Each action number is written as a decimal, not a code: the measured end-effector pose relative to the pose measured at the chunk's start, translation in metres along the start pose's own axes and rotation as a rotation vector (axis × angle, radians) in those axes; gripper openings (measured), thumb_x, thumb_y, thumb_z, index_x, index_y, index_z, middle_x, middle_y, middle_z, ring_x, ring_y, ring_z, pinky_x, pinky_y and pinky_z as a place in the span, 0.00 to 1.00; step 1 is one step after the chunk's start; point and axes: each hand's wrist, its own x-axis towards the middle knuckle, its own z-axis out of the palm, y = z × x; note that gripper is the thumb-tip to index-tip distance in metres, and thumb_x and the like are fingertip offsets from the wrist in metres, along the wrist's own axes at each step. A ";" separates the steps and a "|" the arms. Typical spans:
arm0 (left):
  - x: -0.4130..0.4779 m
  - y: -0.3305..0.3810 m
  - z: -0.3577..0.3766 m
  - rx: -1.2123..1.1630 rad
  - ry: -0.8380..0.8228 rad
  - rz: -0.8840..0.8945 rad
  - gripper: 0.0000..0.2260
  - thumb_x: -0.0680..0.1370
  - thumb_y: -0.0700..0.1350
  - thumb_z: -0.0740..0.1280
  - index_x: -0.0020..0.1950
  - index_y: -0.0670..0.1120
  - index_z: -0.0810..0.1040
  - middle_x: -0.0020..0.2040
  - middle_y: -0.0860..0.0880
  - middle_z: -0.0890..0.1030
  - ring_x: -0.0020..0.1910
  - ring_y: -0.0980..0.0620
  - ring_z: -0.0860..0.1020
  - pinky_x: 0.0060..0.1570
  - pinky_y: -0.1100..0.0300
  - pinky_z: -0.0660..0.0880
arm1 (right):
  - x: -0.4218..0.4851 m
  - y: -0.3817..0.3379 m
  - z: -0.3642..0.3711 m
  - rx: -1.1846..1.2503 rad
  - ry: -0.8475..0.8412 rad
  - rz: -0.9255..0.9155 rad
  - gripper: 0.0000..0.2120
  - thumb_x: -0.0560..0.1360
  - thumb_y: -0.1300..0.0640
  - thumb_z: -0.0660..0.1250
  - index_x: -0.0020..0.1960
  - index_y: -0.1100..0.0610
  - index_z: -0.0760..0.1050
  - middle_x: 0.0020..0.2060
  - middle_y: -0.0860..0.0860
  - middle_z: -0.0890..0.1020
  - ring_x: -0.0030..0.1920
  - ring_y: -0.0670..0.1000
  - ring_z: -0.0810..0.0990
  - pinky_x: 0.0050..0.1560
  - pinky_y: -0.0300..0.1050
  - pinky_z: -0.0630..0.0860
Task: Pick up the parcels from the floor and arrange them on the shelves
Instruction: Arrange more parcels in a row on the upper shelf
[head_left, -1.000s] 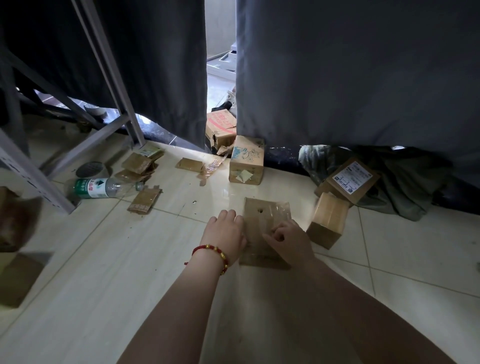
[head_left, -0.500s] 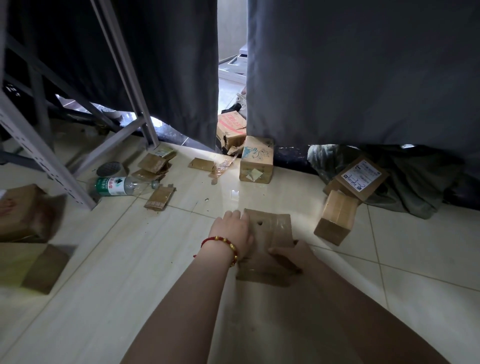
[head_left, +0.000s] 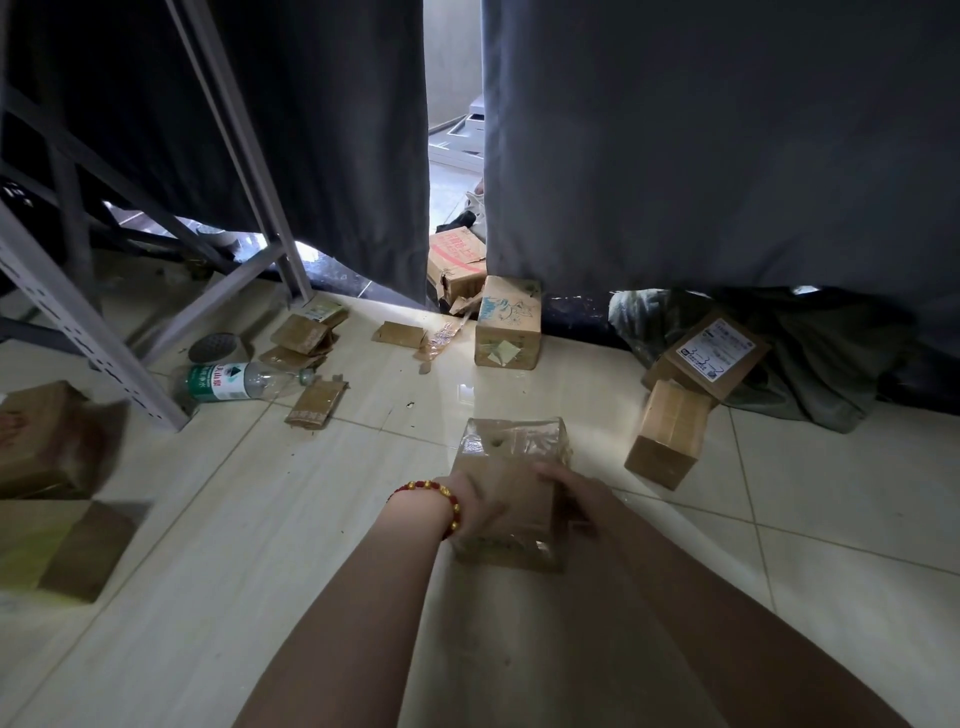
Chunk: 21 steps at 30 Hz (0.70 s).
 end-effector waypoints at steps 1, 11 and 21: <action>0.002 -0.002 0.000 -0.032 -0.010 0.002 0.30 0.77 0.66 0.59 0.71 0.46 0.68 0.67 0.43 0.74 0.64 0.42 0.74 0.61 0.50 0.72 | -0.003 -0.007 0.003 -0.054 0.024 -0.031 0.27 0.67 0.43 0.77 0.56 0.62 0.80 0.46 0.53 0.86 0.46 0.52 0.84 0.45 0.44 0.81; -0.003 -0.020 -0.034 -0.591 0.178 0.007 0.43 0.74 0.74 0.47 0.78 0.45 0.54 0.74 0.40 0.68 0.66 0.38 0.73 0.67 0.41 0.69 | -0.012 -0.049 0.041 -0.180 0.204 -0.435 0.36 0.61 0.46 0.82 0.61 0.52 0.67 0.52 0.46 0.77 0.54 0.49 0.79 0.57 0.53 0.79; -0.039 -0.075 -0.068 -1.157 0.296 -0.007 0.40 0.75 0.73 0.51 0.79 0.49 0.54 0.76 0.40 0.63 0.69 0.36 0.69 0.66 0.39 0.69 | -0.039 -0.076 0.118 -0.481 0.228 -0.757 0.43 0.56 0.38 0.80 0.64 0.47 0.64 0.59 0.45 0.74 0.61 0.48 0.74 0.60 0.50 0.76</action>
